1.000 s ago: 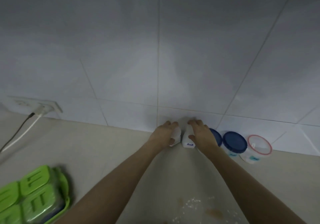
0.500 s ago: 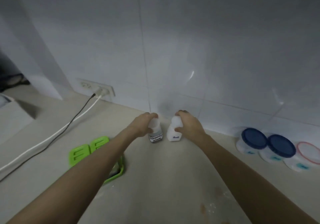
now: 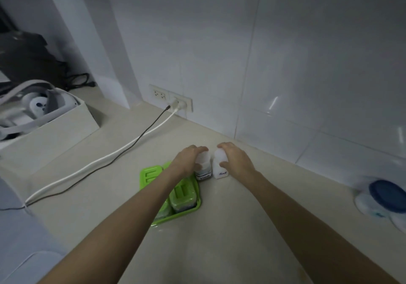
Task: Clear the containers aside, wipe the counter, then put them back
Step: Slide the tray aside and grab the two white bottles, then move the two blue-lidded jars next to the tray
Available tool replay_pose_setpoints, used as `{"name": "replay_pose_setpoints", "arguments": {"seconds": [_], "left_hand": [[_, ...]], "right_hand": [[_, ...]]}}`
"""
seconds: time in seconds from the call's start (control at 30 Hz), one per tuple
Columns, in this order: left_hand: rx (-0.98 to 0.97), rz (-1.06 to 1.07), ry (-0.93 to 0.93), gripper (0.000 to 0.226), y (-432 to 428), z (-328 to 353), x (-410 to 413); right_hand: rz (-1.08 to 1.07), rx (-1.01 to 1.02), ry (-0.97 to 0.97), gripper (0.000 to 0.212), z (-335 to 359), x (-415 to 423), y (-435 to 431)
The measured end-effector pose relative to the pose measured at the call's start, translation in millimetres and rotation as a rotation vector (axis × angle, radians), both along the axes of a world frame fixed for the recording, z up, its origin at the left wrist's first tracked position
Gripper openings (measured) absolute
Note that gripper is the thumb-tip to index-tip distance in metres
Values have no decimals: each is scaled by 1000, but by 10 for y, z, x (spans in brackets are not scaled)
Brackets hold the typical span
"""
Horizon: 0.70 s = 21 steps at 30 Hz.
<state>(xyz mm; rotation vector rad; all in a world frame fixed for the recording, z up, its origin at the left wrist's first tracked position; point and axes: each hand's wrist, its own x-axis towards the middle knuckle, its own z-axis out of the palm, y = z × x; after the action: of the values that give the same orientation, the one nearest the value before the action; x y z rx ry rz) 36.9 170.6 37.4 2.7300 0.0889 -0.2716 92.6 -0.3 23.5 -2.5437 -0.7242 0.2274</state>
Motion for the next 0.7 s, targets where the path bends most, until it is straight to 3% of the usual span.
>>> {"name": "replay_pose_setpoints", "arguments": {"seconds": [0.2,0.3,0.5,0.7], "left_hand": [[44,-40,84,78,35,62,48],[44,-72,43,89,-26,251,99],[78,-234,-85,64,-500,382,368],[43,-479,-58,58,-1809,129,521]], "right_hand": [[1,-54,31,74,26,-23,-107],[-37,-107,15,68,50,-73,-407],[-240,-185,36,64,172,-305,-1489],[-528,-237,94,62,254,-769,-2972]]}}
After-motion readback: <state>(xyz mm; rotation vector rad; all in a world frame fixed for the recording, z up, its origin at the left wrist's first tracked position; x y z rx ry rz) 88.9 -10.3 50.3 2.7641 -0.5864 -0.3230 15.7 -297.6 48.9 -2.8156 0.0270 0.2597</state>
